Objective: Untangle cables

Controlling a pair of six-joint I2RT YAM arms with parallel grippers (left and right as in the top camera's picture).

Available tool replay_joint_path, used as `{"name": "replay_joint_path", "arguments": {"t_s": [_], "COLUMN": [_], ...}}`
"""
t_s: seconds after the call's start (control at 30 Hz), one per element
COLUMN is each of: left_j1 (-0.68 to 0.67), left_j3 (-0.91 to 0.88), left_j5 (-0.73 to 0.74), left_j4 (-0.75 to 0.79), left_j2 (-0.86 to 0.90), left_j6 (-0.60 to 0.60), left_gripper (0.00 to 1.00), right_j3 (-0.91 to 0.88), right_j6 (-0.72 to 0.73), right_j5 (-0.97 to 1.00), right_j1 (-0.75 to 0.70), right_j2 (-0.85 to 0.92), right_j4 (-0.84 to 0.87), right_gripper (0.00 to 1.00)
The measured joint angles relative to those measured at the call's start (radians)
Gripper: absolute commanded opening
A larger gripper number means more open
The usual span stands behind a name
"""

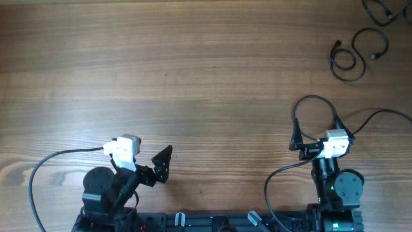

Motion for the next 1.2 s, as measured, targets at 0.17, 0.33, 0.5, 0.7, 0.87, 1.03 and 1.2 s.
{"name": "replay_joint_path", "arguments": {"t_s": [0.17, 0.33, 0.5, 0.7, 0.87, 1.03, 1.2], "left_j1": [0.000, 0.021, 0.027, 0.027, 0.032, 0.068, 0.074], "left_j3": [-0.042, -0.066, -0.068, -0.121, -0.167, -0.253, -0.327], "left_j5": [0.000, 0.000, 0.000, 0.000, 0.000, -0.008, -0.074], "left_j4": [0.010, 0.013, 0.016, 0.125, 0.239, 0.473, 0.590], "left_j2": [-0.085, -0.127, -0.127, -0.131, -0.131, -0.132, -0.132], "left_j6": [0.000, 0.000, 0.000, 0.004, 0.007, 0.008, 0.010], "left_gripper": [1.00, 1.00, 1.00, 1.00, 1.00, 1.00, 1.00], "right_j3": [0.000, 0.000, 0.000, 0.000, 0.000, 0.000, 0.000], "right_j6": [0.000, 0.000, 0.000, 0.000, 0.000, 0.000, 0.000], "right_j5": [0.000, 0.000, 0.000, 0.000, 0.000, 0.000, 0.000], "right_j1": [0.000, 0.000, 0.000, 0.000, 0.000, 0.000, 0.000], "right_j2": [0.000, 0.000, 0.000, 0.000, 0.000, 0.000, 0.000], "right_j4": [0.000, 0.000, 0.000, 0.000, 0.000, 0.000, 0.000], "right_gripper": [1.00, 1.00, 1.00, 1.00, 1.00, 1.00, 1.00]}}
